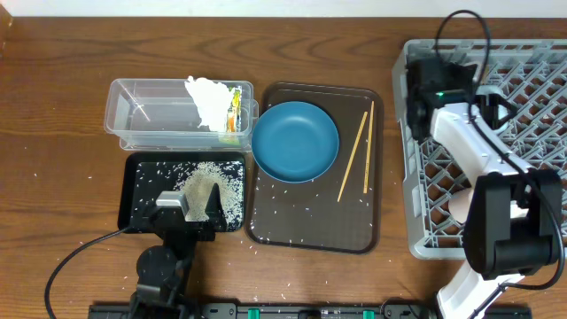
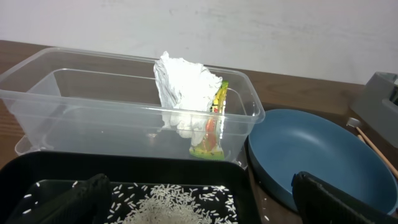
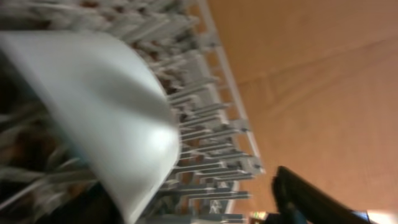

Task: Sort waste into correct bins and load items into the dishwasher rack
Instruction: 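Carry the bowl to the dish rack and set it upside down, then move the right gripper back and grasp the blue plate's edge, then lift the blue plate and stand it upright in the rack's back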

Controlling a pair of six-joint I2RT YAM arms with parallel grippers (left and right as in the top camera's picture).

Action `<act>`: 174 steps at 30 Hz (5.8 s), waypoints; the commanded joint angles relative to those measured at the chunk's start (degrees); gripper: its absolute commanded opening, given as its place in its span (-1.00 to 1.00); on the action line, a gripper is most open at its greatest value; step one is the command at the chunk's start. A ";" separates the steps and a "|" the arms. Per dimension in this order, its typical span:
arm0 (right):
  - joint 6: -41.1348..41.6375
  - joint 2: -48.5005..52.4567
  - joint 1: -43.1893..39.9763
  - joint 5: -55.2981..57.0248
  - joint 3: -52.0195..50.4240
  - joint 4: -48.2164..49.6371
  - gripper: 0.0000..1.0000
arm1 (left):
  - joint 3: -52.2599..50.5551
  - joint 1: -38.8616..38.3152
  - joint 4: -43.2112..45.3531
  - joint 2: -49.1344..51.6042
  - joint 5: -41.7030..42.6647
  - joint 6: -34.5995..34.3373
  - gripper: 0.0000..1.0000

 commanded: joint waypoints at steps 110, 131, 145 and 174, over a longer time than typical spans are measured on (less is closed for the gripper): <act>-27.87 -30.73 -6.40 -27.12 1.11 20.72 -0.91 | -1.70 0.24 -0.26 -0.37 -0.09 -0.26 0.90; -36.89 -31.04 -11.23 -26.01 1.11 15.85 -0.97 | -1.70 0.24 -0.26 -0.37 -0.09 -0.26 0.90; -68.67 -19.02 -13.51 -15.65 1.11 29.83 -0.98 | -1.70 0.24 -0.24 -0.37 -0.09 -0.26 0.90; -73.57 -9.29 -17.81 -15.76 1.11 33.99 -0.63 | -1.70 0.24 -0.26 -0.37 -0.09 -0.26 0.90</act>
